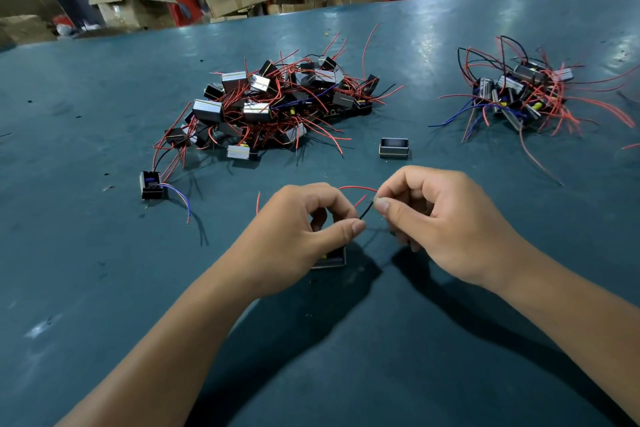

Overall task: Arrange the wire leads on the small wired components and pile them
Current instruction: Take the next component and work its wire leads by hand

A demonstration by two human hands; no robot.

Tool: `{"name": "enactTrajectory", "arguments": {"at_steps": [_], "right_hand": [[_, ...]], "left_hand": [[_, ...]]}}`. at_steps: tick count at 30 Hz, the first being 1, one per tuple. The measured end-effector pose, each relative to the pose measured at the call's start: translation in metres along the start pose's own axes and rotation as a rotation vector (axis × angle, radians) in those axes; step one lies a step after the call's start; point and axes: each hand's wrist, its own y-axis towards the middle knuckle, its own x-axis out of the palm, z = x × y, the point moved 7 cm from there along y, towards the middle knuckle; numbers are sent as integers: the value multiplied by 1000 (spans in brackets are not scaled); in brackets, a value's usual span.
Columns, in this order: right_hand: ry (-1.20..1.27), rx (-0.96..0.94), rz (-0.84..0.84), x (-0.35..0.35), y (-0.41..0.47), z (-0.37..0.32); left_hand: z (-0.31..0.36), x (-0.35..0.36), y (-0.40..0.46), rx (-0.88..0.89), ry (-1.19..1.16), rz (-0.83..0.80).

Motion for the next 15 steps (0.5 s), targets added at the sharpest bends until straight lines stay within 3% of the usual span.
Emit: {"name": "enactTrajectory", "arguments": {"at_steps": [7, 12, 15], "right_hand": [[-113, -39, -101, -4, 1, -6], [-142, -42, 102, -23, 5, -6], [-110, -38, 138, -20, 9, -4]], "left_hand": [[-2, -4, 0, -11, 4, -31], [-8, -9, 0, -5, 129, 106], [-6, -6, -1, 28, 243, 129]]}}
